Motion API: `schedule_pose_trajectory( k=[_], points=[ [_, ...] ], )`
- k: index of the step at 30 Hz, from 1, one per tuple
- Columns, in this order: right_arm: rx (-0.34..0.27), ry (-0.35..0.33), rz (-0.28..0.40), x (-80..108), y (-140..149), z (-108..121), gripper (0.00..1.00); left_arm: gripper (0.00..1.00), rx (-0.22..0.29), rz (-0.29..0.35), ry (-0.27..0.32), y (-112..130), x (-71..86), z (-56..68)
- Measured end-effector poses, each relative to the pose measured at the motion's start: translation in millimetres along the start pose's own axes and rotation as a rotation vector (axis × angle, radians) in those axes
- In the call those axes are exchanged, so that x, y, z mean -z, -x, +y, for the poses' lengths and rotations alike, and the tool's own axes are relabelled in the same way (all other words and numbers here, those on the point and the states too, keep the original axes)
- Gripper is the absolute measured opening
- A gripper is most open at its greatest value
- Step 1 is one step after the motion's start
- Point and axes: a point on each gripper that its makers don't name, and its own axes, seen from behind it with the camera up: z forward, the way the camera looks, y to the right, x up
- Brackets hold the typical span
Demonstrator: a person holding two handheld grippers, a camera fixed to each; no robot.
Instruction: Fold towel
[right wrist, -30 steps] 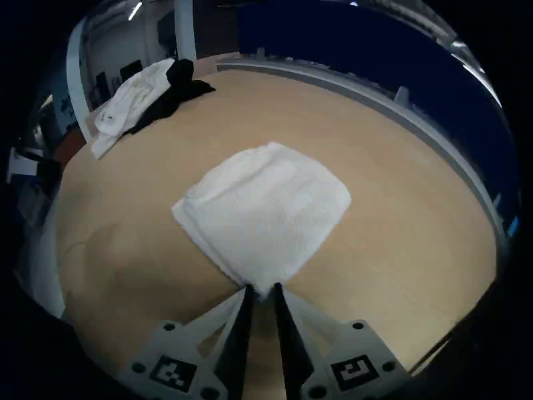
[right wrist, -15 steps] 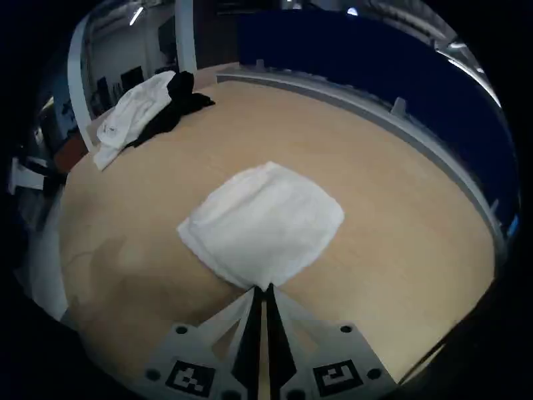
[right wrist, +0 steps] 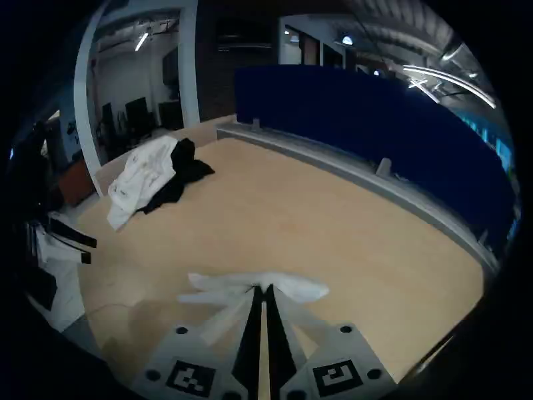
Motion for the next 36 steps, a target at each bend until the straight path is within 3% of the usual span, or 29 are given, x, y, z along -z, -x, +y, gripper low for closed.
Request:
schedule_pose_trajectory(
  k=[6, 17, 26, 36],
  points=[
    [-0.015, 0.024, 0.034, 22.3, -25.2, 17.6, 0.04, 0.93, -0.012, 0.015, 0.026, -9.3, -1.2, 11.6],
    [-0.052, 0.076, 0.061, 55.6, -32.2, 56.5, 0.04, 0.92, -0.029, 0.014, 0.056, -11.8, -4.7, 27.6],
    [-0.065, 0.125, 0.047, 94.3, -20.5, 116.1, 0.04, 0.93, -0.037, 0.006, 0.045, -9.4, -8.9, 28.7],
    [-0.058, 0.203, -0.025, 140.5, 22.2, 199.0, 0.04, 0.92, -0.050, -0.009, 0.033, -4.5, -12.5, 35.2]
  ],
)
